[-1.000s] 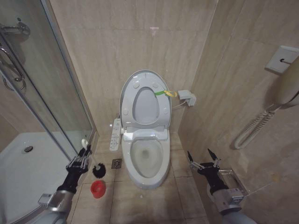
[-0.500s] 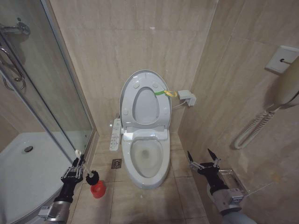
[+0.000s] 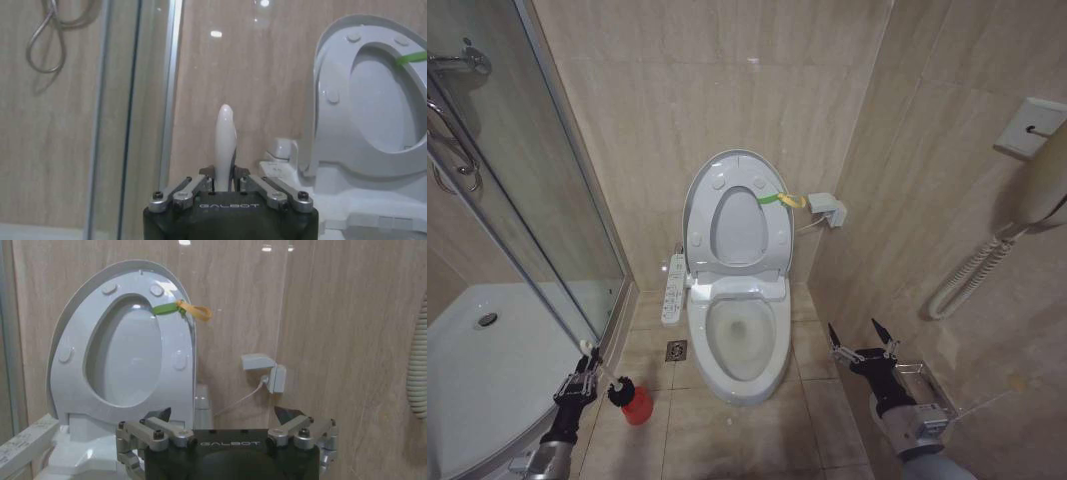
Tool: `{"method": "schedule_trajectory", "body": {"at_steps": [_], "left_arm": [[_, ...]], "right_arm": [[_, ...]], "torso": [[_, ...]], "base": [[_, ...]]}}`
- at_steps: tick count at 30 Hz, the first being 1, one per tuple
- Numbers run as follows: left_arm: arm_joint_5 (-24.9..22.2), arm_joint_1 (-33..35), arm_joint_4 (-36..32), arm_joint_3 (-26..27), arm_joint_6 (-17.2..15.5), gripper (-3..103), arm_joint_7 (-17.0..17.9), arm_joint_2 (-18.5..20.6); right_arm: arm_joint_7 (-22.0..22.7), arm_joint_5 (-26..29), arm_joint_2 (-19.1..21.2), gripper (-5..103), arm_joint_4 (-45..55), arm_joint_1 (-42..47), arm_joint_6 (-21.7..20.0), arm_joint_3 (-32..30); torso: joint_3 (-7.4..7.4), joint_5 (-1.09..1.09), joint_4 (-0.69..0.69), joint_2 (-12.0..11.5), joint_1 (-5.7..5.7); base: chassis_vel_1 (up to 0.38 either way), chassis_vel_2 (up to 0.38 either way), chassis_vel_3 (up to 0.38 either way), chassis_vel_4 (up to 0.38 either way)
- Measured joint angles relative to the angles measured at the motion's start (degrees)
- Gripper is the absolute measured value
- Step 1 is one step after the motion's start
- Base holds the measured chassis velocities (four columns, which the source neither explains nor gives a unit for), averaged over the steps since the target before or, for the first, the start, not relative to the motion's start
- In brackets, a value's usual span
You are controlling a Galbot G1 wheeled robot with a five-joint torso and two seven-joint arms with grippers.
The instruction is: Open the toilet lid, clean the toilet bowl with a toilet brush, close the toilet lid, and flush.
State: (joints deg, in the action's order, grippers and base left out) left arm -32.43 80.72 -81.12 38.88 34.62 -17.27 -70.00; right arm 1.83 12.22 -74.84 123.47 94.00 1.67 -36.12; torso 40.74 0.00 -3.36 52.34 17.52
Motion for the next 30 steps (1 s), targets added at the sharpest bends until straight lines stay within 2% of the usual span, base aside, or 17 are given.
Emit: {"method": "schedule_trajectory", "body": {"at_steps": [2,5,13,18,30], "left_arm": [[-0.8,-0.4,1.8,0.2,1.1,18,-1.3,0.1],[-2.0,-1.5,6.4,0.5,4.5,18,-4.7,0.3],[-2.9,-4.6,13.8,0.2,9.0,18,-8.6,0.3],[-3.9,-6.8,16.5,-0.6,9.6,18,-10.4,0.7],[-4.2,-11.4,23.9,-2.0,10.4,18,-12.0,1.3]], "right_arm": [[0.0,0.0,0.0,100,0.0,0.0,0.0,0.0],[0.0,0.0,0.0,100,0.0,0.0,0.0,0.0],[0.0,0.0,0.0,100,0.0,0.0,0.0,0.0],[0.0,0.0,0.0,100,0.0,0.0,0.0,0.0],[0.0,0.0,0.0,100,0.0,0.0,0.0,0.0]], "torso": [[0.0,0.01,0.0,0.0,0.0],[0.0,0.0,0.01,0.0,0.0],[0.0,-0.01,0.0,0.0,0.0],[0.0,0.0,0.01,0.0,0.0],[0.0,0.0,0.02,0.0,0.0]], "base": [[0.0,0.0,0.0,0.0],[0.0,0.0,0.0,0.0],[0.0,0.0,0.0,0.0],[0.0,0.0,0.0,0.0],[0.0,0.0,0.0,0.0]]}}
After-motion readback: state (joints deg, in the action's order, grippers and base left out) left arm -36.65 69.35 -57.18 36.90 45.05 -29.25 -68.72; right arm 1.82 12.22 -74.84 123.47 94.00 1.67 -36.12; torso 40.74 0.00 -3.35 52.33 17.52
